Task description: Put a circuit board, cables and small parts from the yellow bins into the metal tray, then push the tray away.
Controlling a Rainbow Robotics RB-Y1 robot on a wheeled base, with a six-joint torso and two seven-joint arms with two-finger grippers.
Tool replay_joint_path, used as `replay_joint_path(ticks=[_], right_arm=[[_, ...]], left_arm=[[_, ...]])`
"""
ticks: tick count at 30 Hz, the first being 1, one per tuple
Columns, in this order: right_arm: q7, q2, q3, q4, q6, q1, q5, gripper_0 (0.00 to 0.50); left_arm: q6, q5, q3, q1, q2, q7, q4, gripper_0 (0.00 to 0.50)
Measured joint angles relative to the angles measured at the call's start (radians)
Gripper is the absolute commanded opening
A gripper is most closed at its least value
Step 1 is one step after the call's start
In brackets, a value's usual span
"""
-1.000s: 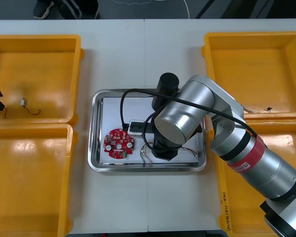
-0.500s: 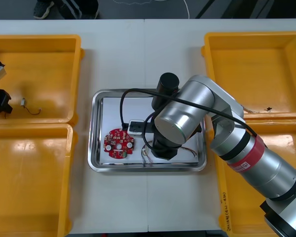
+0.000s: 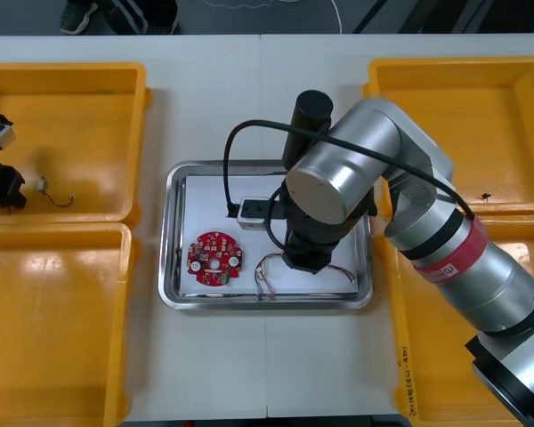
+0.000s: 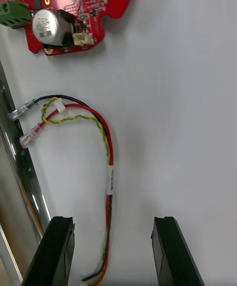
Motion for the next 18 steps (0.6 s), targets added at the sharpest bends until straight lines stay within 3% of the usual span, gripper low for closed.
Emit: replay_joint_path(ticks=[6,8,9,11,12,13,16,18], right_arm=[[0.0,0.0,-0.089,0.0,0.054,-0.036,-0.036,0.46],[0.0,0.0,-0.116,0.0,0.072,-0.046,-0.039,0.461],[0.0,0.0,-0.129,0.0,0.081,-0.049,-0.04,0.46],[0.0,0.0,-0.152,0.0,0.093,-0.055,-0.041,0.46],[-0.001,0.0,-0.163,0.0,0.097,-0.057,-0.041,0.46],[-0.001,0.0,-0.175,0.0,0.098,-0.059,-0.041,0.46],[-0.003,0.0,-0.217,0.0,0.099,-0.062,-0.042,0.458],[-0.006,0.0,-0.249,0.0,0.1,-0.063,-0.042,0.458]], left_arm=[[0.0,-0.007,0.0,0.0,-0.009,0.018,0.014,0.468],[0.0,-0.009,0.0,-0.001,-0.01,0.042,0.015,0.445],[0.0,-0.01,0.0,-0.001,-0.01,0.054,0.015,0.412],[0.0,-0.011,0.0,-0.004,-0.012,0.063,0.018,0.273],[0.0,-0.011,0.0,-0.006,-0.013,0.063,0.02,0.171],[0.0,-0.012,0.0,-0.008,-0.014,0.063,0.022,0.117],[0.0,-0.018,0.0,-0.012,-0.018,0.063,0.024,0.024],[0.0,-0.019,0.0,-0.013,-0.019,0.063,0.024,0.0]])
